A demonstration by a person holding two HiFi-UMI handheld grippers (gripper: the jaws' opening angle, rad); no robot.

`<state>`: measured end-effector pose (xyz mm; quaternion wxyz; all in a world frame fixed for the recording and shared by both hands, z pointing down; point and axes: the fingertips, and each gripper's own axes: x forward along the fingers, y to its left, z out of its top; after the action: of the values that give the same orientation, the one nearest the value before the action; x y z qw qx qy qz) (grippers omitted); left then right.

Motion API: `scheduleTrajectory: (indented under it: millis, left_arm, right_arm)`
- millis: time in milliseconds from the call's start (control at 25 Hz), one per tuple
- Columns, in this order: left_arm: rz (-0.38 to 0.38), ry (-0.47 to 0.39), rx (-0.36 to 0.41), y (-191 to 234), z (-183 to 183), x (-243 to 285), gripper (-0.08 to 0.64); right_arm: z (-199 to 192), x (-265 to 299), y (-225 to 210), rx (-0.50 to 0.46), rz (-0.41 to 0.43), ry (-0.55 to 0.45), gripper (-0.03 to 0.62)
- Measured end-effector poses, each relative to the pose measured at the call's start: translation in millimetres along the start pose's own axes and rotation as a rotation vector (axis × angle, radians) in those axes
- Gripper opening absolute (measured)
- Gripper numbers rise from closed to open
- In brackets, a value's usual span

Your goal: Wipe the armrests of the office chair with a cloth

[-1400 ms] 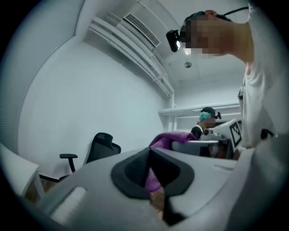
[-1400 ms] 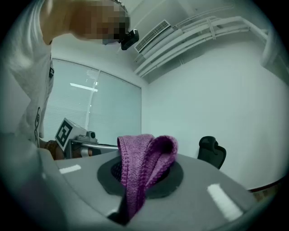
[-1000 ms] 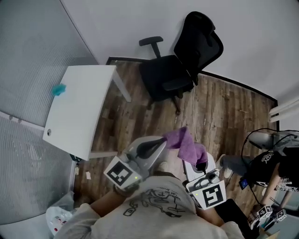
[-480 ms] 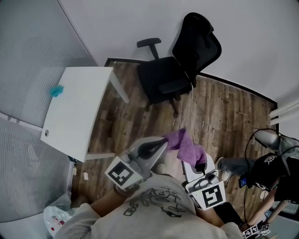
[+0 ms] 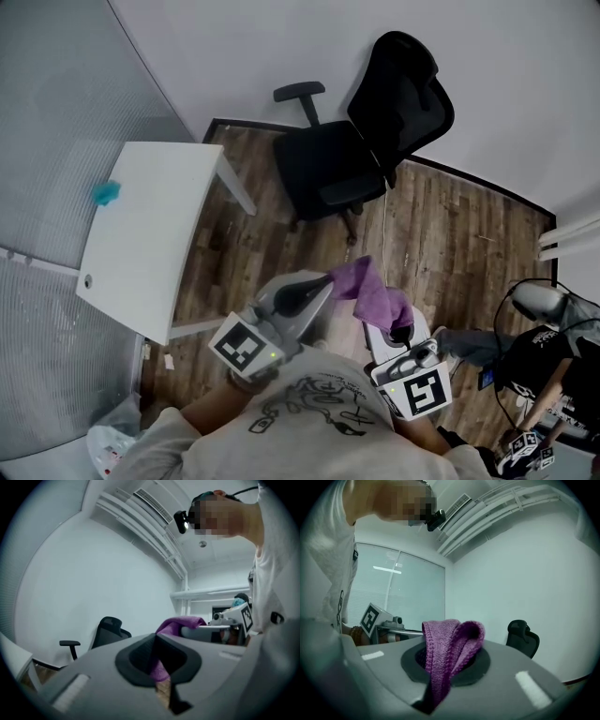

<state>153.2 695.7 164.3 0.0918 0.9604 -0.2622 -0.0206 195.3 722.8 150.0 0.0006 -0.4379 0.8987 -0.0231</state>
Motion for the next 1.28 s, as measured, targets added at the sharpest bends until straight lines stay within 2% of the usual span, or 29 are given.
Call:
scheduleTrajectory:
  millis: [120,320,480,680,800,1040,1280]
  left_arm:
    - [0.004,0.003,0.001,35,1,28,0.0]
    - [-0.011,0.005,-0.017,94,16,34,0.0]
    - [-0.018,0.006,-0.014,147,29,56,0.0]
    - [-0.054,0.003,-0.004,203,40,41,0.0]
    - [-0.067,0.0,-0.009,233,43,51,0.0]
    - [-0.083,0.019,-0.021,283,49,78,0.0]
    - [-0.086,0.039,-0.049,310,49,86,0.0]
  right_arm:
    - [0,32,-33,0.019,-0.005,-0.01,0.025]
    - [4,92,-43,0.001,-0.007,0.017,0.025]
    - [9,142,-73,0.004,-0.024,0.022,0.026]
    - [14,201,-66,-0.019,-0.053,0.015,0.026]
    - [12,231,-81,-0.013,-0.071,0.013,0.026]
    - [13,277,-115,-0.015,-0.081,0.024,0.025]
    - [12,302,-130,-0.01,-0.099,0.047,0.025]
